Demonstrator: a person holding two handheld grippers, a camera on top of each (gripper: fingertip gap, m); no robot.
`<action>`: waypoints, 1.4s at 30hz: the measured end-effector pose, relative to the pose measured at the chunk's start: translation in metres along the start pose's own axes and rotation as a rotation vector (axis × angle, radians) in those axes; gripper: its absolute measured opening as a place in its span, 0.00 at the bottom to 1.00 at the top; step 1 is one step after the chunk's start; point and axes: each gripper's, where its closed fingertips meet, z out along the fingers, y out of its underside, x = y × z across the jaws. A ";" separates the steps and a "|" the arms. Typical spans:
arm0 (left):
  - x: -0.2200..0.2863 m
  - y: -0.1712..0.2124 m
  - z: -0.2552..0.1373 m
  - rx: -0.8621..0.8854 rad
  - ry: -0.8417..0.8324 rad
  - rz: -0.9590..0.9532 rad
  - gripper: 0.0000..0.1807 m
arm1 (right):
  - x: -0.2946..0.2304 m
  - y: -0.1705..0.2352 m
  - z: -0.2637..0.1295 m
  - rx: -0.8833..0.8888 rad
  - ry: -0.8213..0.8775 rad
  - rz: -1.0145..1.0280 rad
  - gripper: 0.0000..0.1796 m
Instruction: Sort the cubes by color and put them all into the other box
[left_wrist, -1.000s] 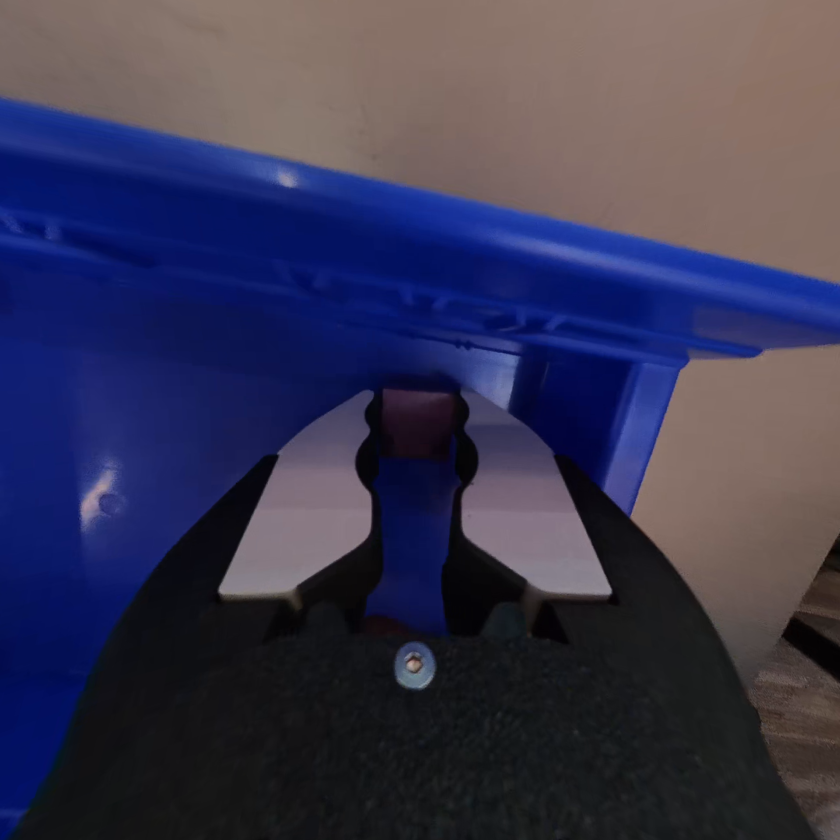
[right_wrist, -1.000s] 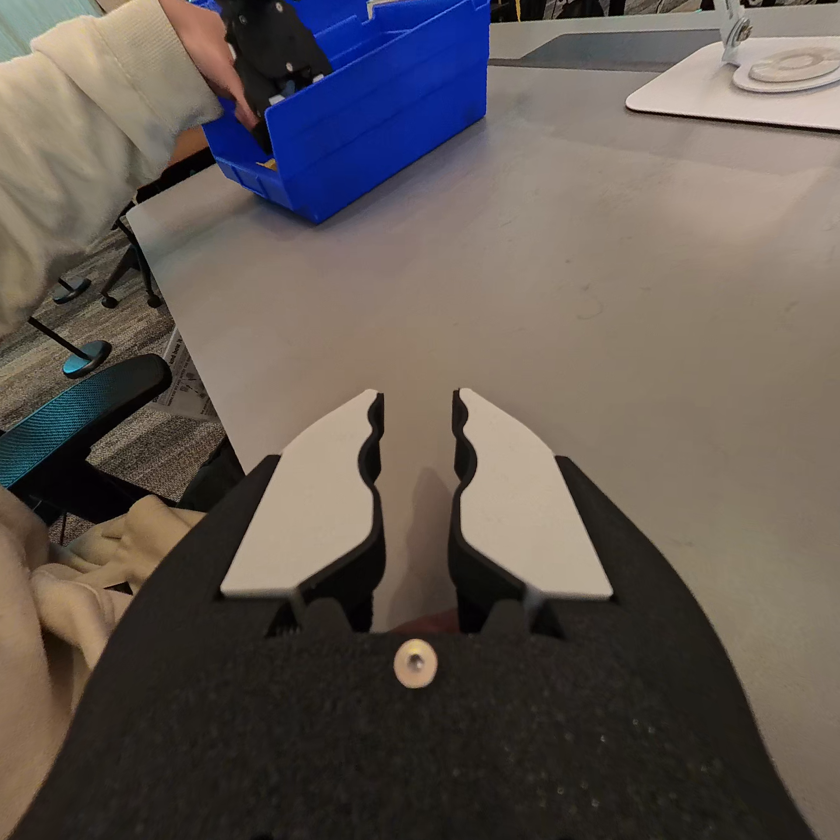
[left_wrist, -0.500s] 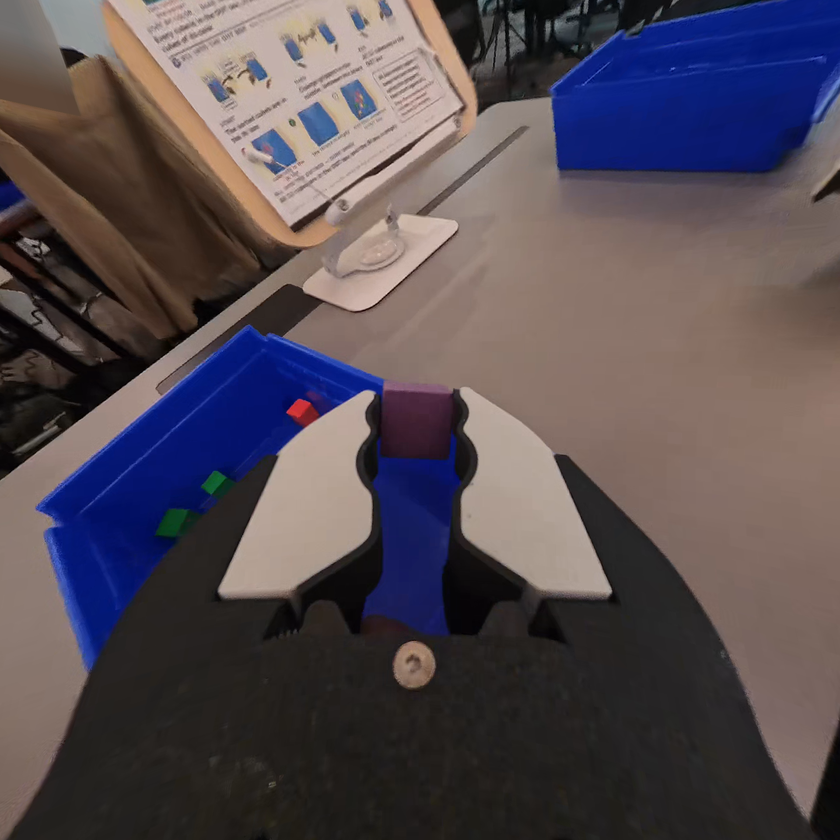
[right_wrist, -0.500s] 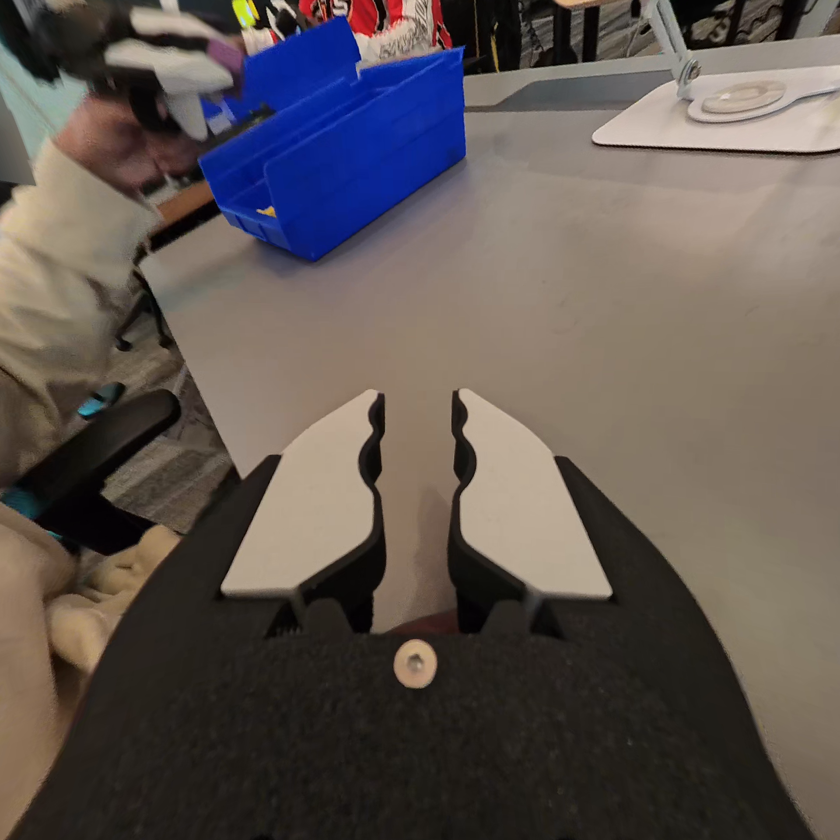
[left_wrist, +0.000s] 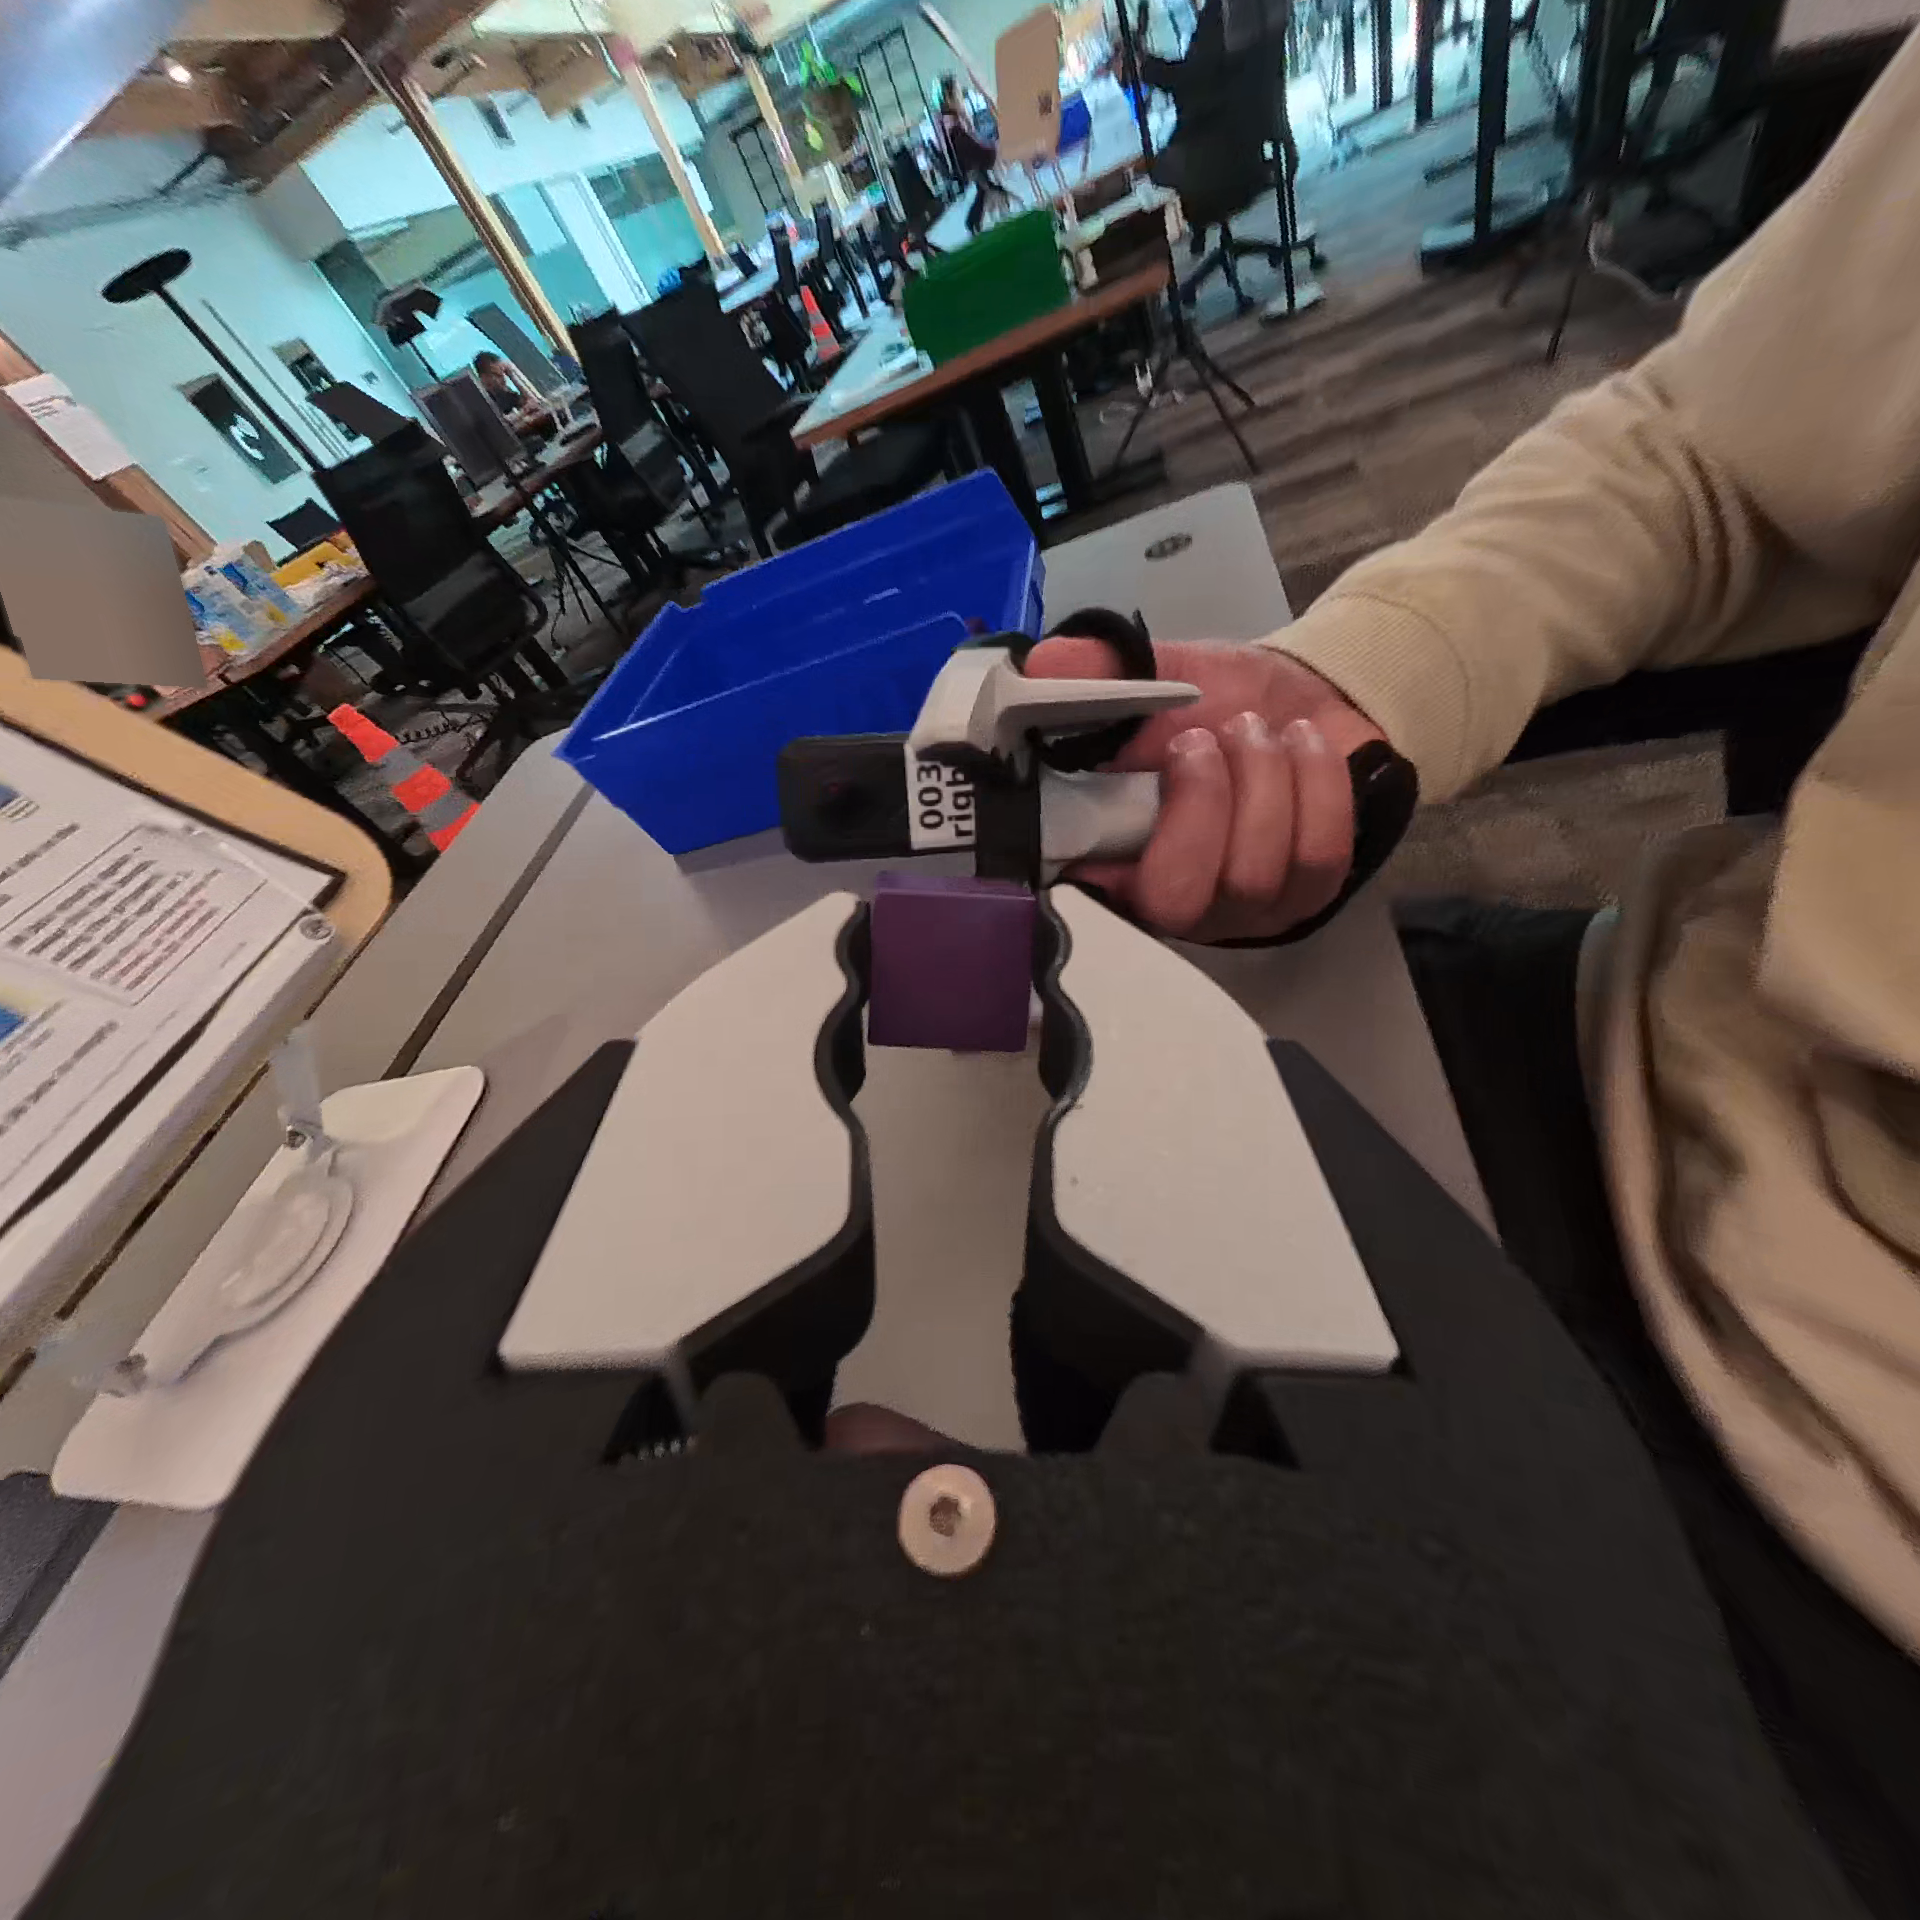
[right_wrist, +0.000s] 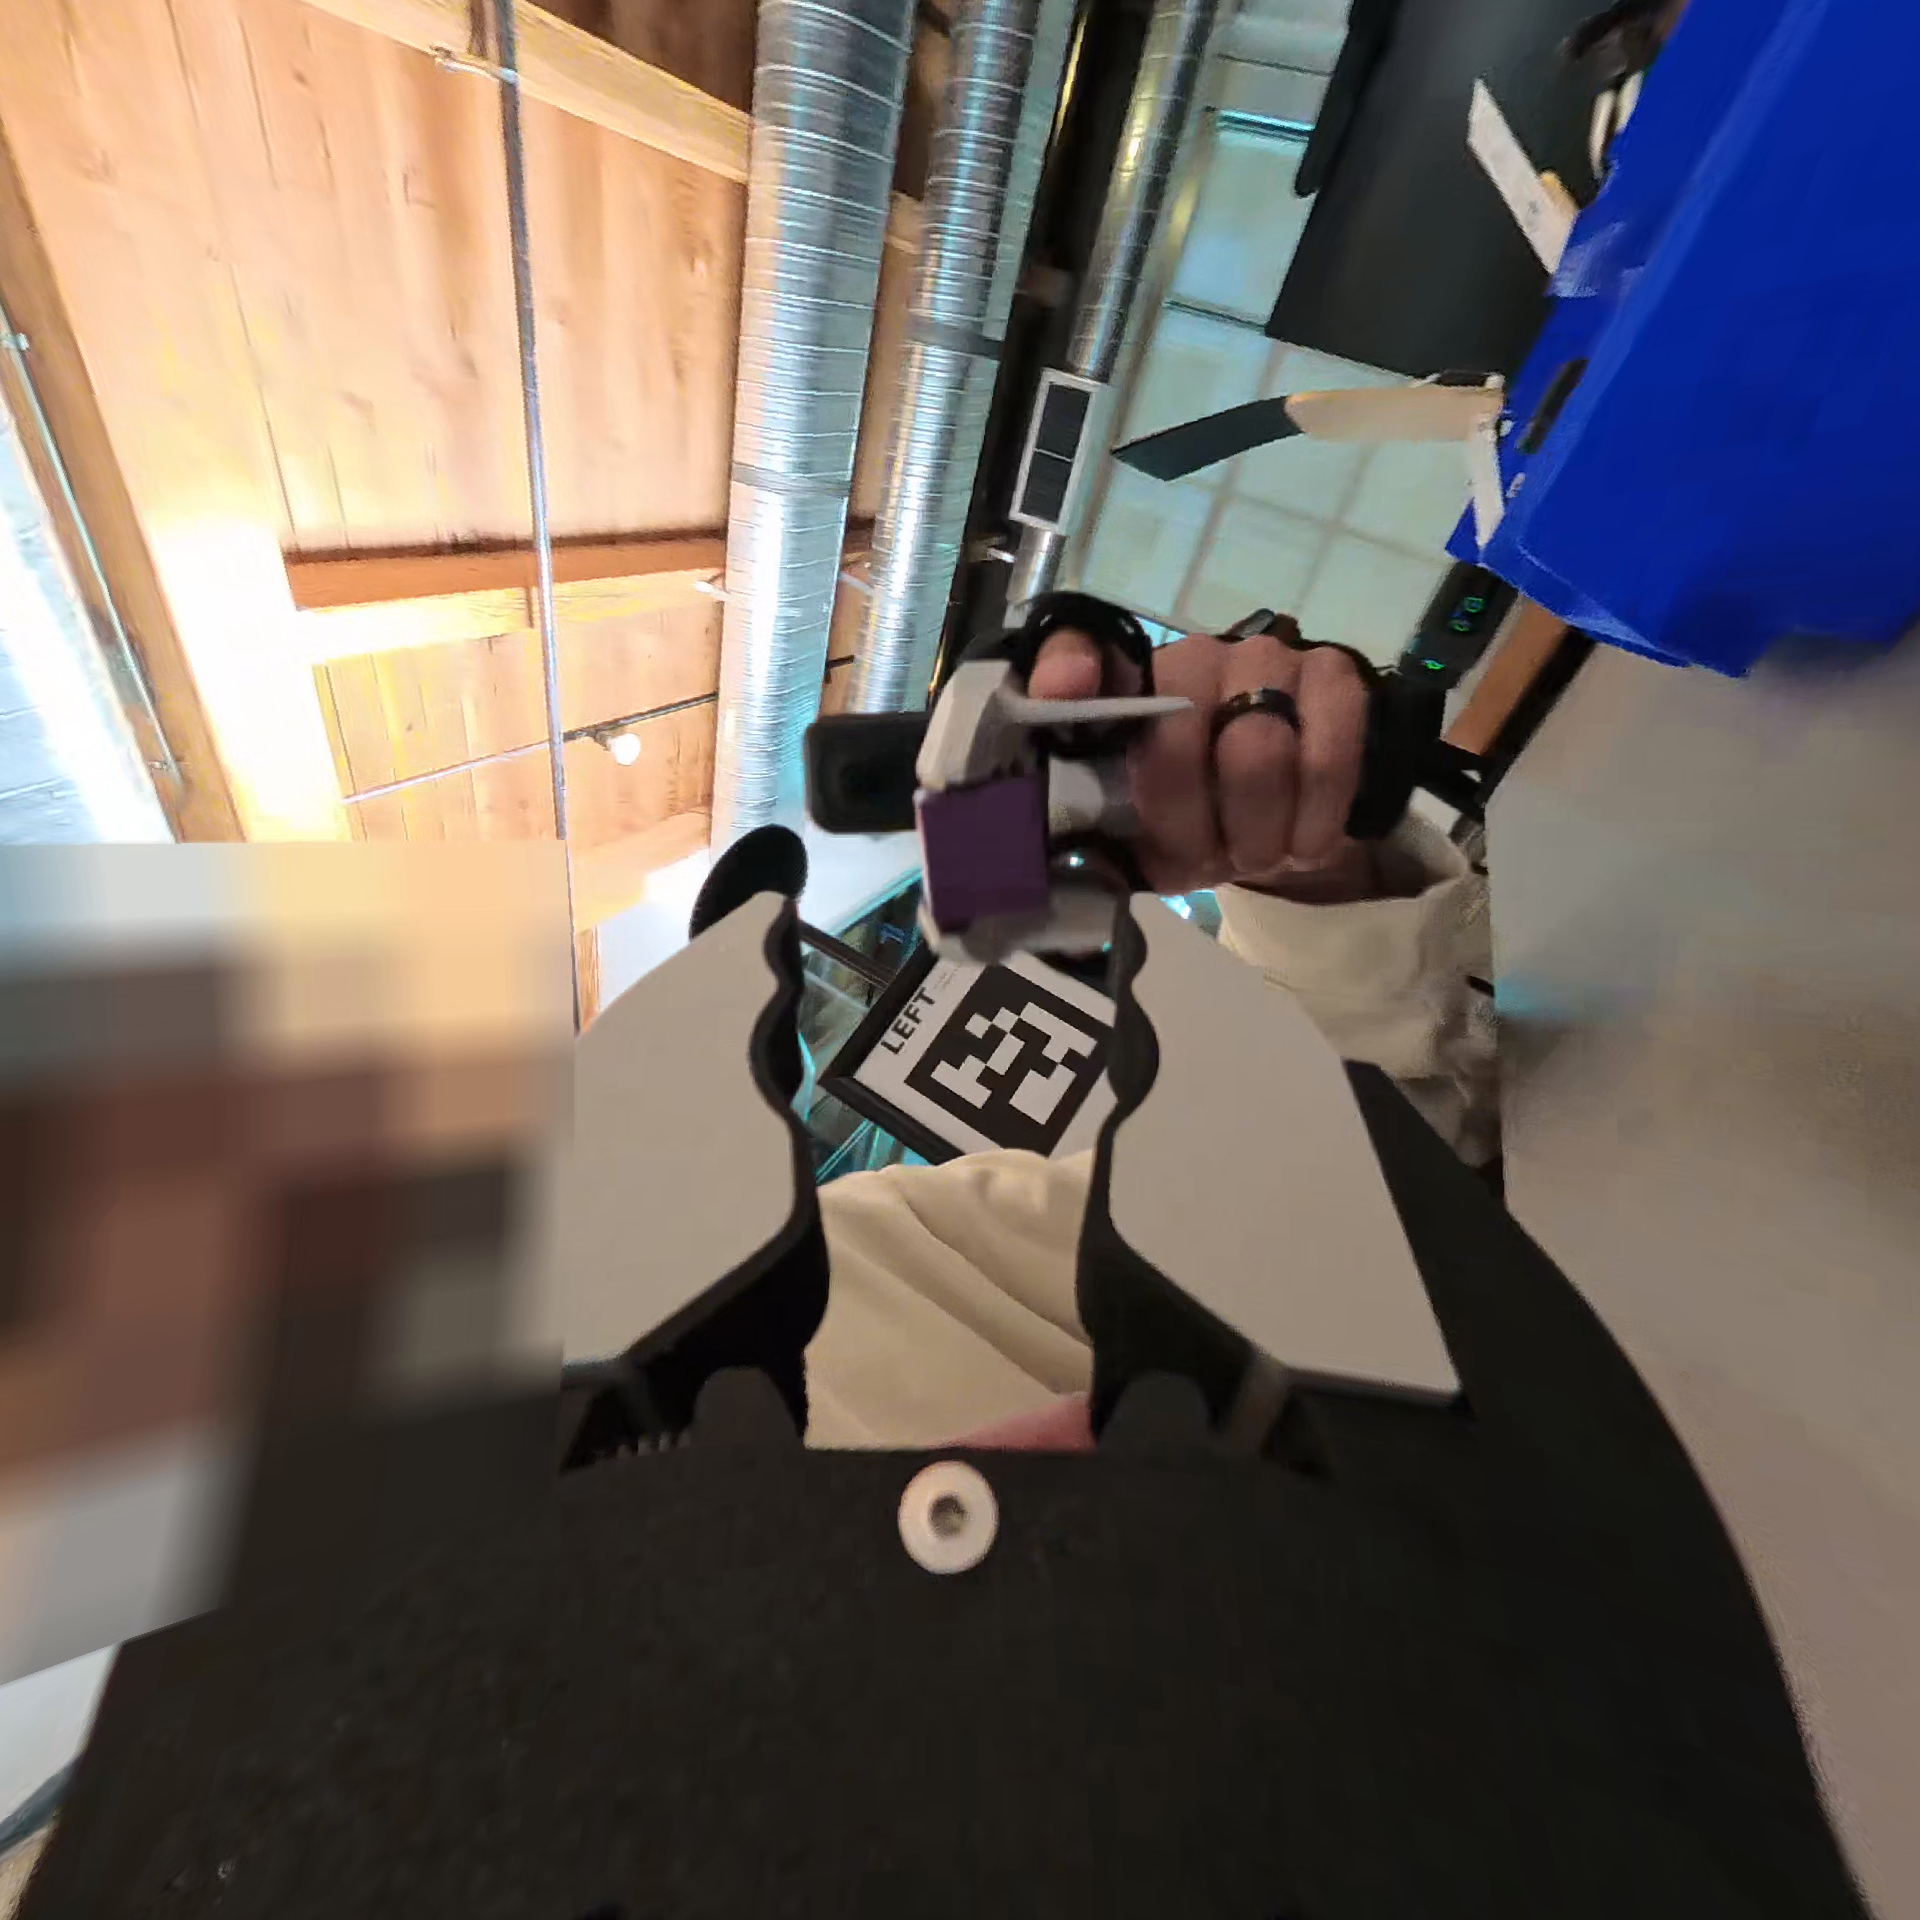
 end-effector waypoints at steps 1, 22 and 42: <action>0.002 0.002 0.012 -0.020 0.010 0.022 0.16 | 0.001 0.001 0.003 -0.014 0.005 -0.019 0.32; 0.017 0.081 -0.031 -0.141 -0.650 -0.619 0.20 | -0.018 -0.011 -0.174 0.204 1.168 -1.116 0.16; 0.026 0.094 -0.027 -0.282 -0.631 -0.486 0.20 | -0.014 -0.112 -0.380 -0.776 1.687 -0.545 0.16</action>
